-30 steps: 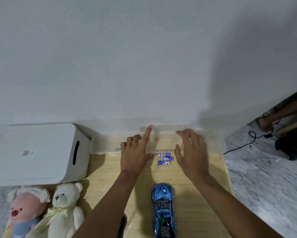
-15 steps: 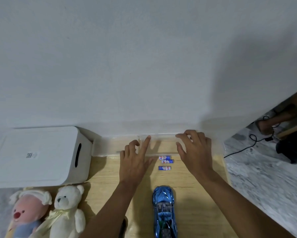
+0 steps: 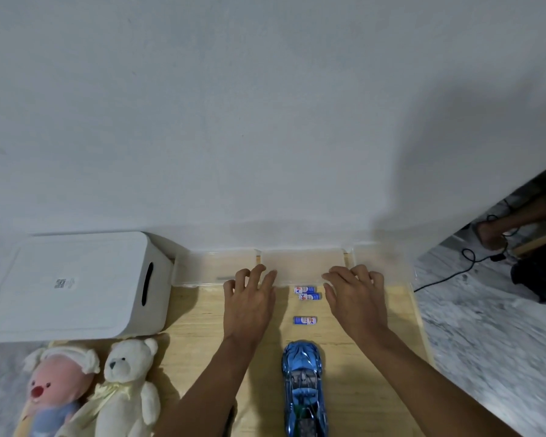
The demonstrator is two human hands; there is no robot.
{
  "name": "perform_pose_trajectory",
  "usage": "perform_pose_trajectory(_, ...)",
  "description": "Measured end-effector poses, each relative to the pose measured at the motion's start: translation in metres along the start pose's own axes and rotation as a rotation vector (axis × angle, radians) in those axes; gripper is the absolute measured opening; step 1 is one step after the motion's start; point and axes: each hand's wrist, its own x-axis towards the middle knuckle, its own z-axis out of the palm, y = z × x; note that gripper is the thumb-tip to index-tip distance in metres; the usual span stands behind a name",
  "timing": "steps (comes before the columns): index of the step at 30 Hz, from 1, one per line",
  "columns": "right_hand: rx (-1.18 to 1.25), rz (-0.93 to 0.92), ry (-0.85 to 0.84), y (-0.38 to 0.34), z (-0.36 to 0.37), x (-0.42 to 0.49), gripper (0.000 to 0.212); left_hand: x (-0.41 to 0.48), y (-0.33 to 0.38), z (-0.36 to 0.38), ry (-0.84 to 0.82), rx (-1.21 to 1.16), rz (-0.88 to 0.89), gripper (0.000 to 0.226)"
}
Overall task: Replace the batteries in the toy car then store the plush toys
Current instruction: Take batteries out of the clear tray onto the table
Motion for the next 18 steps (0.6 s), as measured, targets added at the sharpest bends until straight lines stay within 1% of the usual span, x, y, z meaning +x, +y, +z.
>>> perform_pose_trajectory(2,0.041,-0.009,-0.019,-0.003,-0.002,-0.002,0.019,0.001,0.002,-0.002,-0.023,-0.001,-0.005,0.039)
perform_pose_trajectory(4,0.145,-0.083,-0.120,-0.008,-0.006,-0.010,0.023,0.000,0.002,-0.005,-0.043,-0.012,-0.002,0.040)
perform_pose_trajectory(6,0.244,-0.154,-0.344,-0.016,-0.007,-0.019,0.022,-0.003,0.001,-0.006,-0.079,-0.009,0.009,0.044)
perform_pose_trajectory(7,0.274,-0.154,-0.466,-0.019,-0.006,-0.022,0.023,-0.004,-0.001,-0.007,-0.102,-0.004,0.017,0.047)
perform_pose_trajectory(8,0.285,-0.140,-0.558,-0.022,-0.004,-0.023,0.025,-0.005,-0.002,-0.008,-0.129,-0.002,0.023,0.050)
perform_pose_trajectory(9,0.279,-0.130,-0.610,-0.025,-0.001,-0.023,0.028,-0.005,-0.002,-0.010,-0.161,-0.007,0.027,0.052)
perform_pose_trajectory(11,0.256,-0.110,-0.628,-0.029,0.001,-0.022,0.028,-0.006,-0.004,-0.014,-0.210,-0.026,0.042,0.056)
perform_pose_trajectory(13,0.237,-0.096,-0.581,-0.031,0.003,-0.020,0.022,-0.006,-0.006,-0.017,-0.240,-0.040,0.065,0.059)
perform_pose_trajectory(16,0.231,-0.053,-0.492,-0.033,0.002,-0.018,0.021,-0.012,-0.011,-0.025,-0.236,-0.072,0.077,0.060)
perform_pose_trajectory(18,0.249,-0.021,-0.477,-0.036,0.002,-0.017,0.023,-0.018,-0.018,-0.028,-0.221,-0.119,0.058,0.057)
